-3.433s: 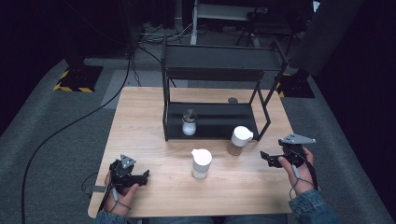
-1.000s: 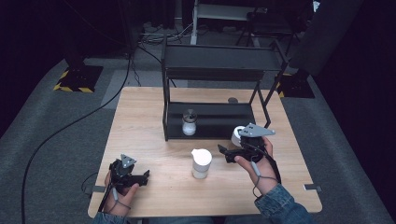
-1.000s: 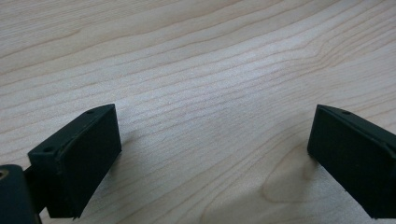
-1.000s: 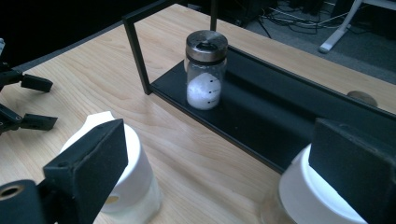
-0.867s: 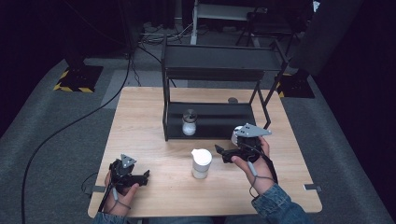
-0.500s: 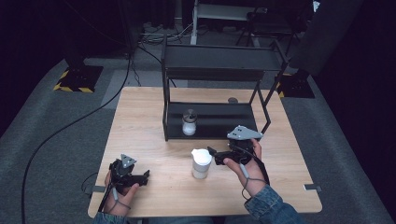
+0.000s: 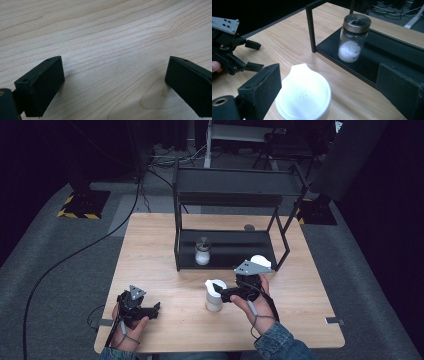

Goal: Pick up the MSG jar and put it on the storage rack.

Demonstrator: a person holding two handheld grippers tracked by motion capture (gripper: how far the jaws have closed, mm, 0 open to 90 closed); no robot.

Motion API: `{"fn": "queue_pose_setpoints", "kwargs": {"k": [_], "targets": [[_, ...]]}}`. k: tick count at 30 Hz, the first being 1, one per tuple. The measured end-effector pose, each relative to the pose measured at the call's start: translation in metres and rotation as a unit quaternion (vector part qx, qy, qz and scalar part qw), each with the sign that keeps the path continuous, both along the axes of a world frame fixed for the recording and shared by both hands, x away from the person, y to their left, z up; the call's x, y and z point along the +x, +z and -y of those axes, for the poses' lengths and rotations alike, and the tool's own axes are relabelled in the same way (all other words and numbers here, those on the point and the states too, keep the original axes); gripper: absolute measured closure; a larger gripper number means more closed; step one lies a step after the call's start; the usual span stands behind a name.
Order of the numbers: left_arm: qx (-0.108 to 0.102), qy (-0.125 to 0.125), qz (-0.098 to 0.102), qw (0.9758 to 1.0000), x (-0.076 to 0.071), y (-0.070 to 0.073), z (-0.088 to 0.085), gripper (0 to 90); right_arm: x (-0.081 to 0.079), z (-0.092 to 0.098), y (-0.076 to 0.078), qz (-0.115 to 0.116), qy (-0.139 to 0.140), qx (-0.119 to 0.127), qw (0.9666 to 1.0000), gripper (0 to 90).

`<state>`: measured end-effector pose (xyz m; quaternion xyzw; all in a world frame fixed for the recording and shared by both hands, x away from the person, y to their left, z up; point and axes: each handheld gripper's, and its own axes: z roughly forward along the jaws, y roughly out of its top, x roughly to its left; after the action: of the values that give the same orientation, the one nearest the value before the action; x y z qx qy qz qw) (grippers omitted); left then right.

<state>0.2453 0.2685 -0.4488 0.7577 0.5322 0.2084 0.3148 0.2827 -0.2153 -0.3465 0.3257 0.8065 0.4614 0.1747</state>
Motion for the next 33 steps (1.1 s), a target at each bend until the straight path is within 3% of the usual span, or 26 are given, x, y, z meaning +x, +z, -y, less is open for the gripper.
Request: {"fn": "queue_pose_setpoints", "kwargs": {"k": [16,33], "targets": [[0.000,0.000,0.000,1.0000,0.000,0.000,0.000,2.4,-0.003,-0.012,-0.025,-0.002,0.016,0.002,0.9999,6.6],[0.000,0.000,0.000,1.0000,0.000,0.000,0.000,2.4,-0.006,-0.016,-0.056,-0.009,0.015,0.013,0.9998,7.6]]}}
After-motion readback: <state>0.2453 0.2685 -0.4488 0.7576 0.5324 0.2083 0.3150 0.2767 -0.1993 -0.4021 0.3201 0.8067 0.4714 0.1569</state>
